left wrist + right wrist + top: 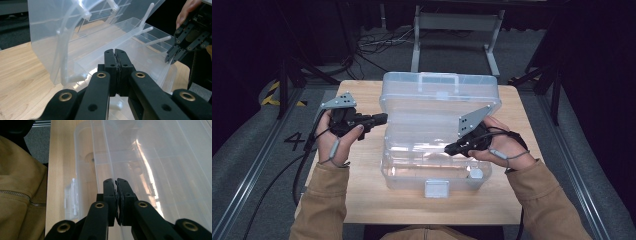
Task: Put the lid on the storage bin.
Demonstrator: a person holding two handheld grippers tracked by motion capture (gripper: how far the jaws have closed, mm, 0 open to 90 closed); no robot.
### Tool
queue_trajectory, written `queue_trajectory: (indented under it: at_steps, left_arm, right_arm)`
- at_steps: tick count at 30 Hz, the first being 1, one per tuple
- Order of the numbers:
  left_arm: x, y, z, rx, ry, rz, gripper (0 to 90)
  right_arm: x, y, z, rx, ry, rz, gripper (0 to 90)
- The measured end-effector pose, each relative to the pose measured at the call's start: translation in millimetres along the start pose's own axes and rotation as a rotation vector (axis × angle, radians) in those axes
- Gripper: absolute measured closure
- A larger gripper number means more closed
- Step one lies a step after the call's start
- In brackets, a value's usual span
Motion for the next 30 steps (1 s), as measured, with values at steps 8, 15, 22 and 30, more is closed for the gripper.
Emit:
queue_trajectory:
  at_steps: [8, 15, 22, 30]
  left_arm:
    - [-0.5, -0.4, 0.0, 0.005, 0.014, -0.001, 89.8]
    - [-4.1, -2.2, -0.7, 0.021, 0.005, 0.001, 89.9]
    - [-5.2, -3.7, -1.5, 0.036, 0.007, 0.009, 90.0]
    - [-7.2, -4.7, -2.7, 0.046, 0.006, 0.012, 89.9]
  right_arm:
    - [5.0, -2.8, 0.3, -0.014, -0.01, 0.008, 82.5]
    - [7.2, -3.6, -10.0, -0.077, -0.019, 0.024, 80.9]
    - [10.9, -10.8, -21.9, -0.141, -0.046, 0.048, 86.2]
    - [6.1, -30.9, -37.0, -0.239, -0.084, 0.125, 90.0]
Point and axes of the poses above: each handheld gripper's, and its own axes: z roughly forward along the jaws, y roughly out of its top, x roughly to its left, the point moved 7 cm from there along z, roughly forward along the jaws, and after that the axes turned 7 degrees about x, right-handed, at the moved point
